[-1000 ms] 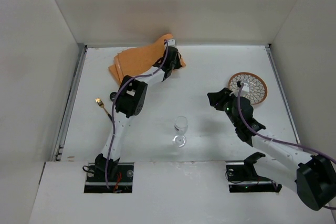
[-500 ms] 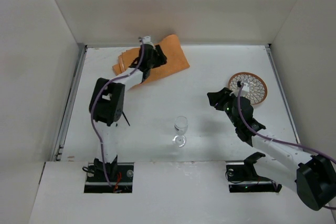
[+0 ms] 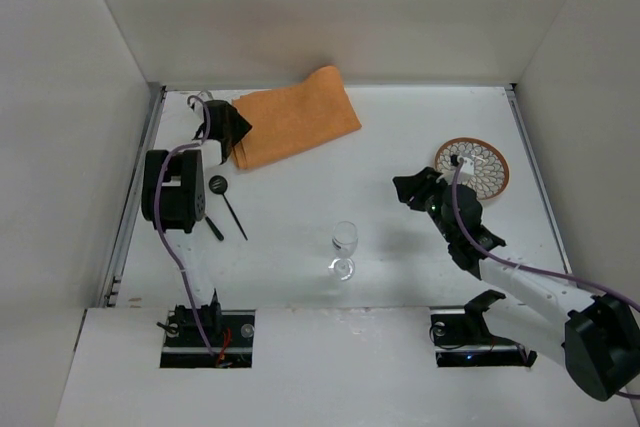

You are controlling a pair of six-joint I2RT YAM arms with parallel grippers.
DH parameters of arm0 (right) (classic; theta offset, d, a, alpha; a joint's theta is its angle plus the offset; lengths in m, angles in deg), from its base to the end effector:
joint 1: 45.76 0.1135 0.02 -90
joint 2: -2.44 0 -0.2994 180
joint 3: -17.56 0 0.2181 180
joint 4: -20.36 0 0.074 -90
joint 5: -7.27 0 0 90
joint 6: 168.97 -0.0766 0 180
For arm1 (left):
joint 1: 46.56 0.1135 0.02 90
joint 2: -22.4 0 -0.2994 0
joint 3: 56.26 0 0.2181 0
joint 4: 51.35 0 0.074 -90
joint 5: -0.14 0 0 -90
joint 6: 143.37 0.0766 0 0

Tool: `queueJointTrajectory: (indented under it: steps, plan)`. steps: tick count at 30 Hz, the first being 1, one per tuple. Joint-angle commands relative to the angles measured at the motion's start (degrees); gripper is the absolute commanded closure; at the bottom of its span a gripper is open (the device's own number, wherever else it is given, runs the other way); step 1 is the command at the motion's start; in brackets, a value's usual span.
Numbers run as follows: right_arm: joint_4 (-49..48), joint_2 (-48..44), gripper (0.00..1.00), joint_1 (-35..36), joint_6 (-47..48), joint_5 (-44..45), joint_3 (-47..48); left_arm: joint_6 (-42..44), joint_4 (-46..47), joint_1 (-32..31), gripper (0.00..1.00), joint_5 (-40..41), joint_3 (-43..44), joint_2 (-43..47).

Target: Set the dinner table for one person

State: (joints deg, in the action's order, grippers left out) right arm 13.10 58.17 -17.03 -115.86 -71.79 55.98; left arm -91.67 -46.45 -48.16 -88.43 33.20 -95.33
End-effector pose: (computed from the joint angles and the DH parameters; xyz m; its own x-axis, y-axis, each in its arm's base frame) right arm 0.1881 0.0865 0.2700 -0.3073 0.5036 -0.8074 -0.1545 0.8108 0.5646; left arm 0.4895 -0.0118 0.2155 -0.3143 -0.6110 -0.7265 -0.2418 0.7916 -0.5612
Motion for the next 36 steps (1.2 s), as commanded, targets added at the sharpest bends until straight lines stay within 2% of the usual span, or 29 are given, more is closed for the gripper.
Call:
queueJointTrajectory:
  steps: [1,2,3,5,6,8,13,18,20,21,26,30,36]
  plan:
    - [-3.41,1.05,0.52,1.45,0.06,-0.92,2.41,-0.37,0.06,0.33,0.5,-2.66,-0.02,0.05]
    - [-3.41,1.4,0.52,1.81,0.06,-0.83,2.59,-0.19,0.06,0.33,0.51,-2.75,-0.1,-0.3]
    - [-3.41,1.93,0.52,2.16,0.23,-0.74,2.85,0.16,-0.38,0.25,0.6,-2.58,-0.89,-0.65]
    - [-3.5,2.11,0.52,2.16,0.23,-0.66,2.94,-0.19,-0.3,0.07,0.64,-2.23,-1.77,-0.66]
    - [-3.5,2.11,0.52,2.25,0.23,-0.66,2.94,-0.71,0.14,-0.45,0.71,-2.31,-3.08,-0.48]
    - [-3.5,2.28,0.52,2.25,0.32,-0.57,2.94,-1.16,0.58,-2.47,0.77,-2.31,-4.66,0.13]
    - [-3.5,2.64,0.47,2.25,0.58,-0.31,2.94,-1.42,2.6,-10.81,0.84,-1.52,-7.13,0.84]
    - [-3.5,2.11,0.44,1.81,0.5,-0.3,2.5,-5.63,3.22,-18.55,0.88,1.37,-8.54,0.84]
    - [-3.32,1.76,0.44,1.55,0.67,-0.22,2.33,-7.39,4.09,-21.63,0.85,3.22,-9.59,1.71]
    - [-3.23,1.67,0.44,1.55,0.67,-0.22,2.33,-8.01,5.32,-22.94,0.77,4.79,-10.55,3.02]
    - [-3.14,1.58,0.44,1.55,0.67,-0.39,2.33,-8.02,9.2,-22.87,0.52,9.03,-14.6,11.19]
    - [-3.14,1.49,0.44,1.55,0.67,-0.3,2.33,-6.0,7.71,-19.36,0.45,7.45,-14.35,14.9]
    - [-3.23,1.84,0.44,1.55,0.76,-0.22,2.41,-4.94,1.64,-13.91,0.37,4.02,-10.75,12.01]
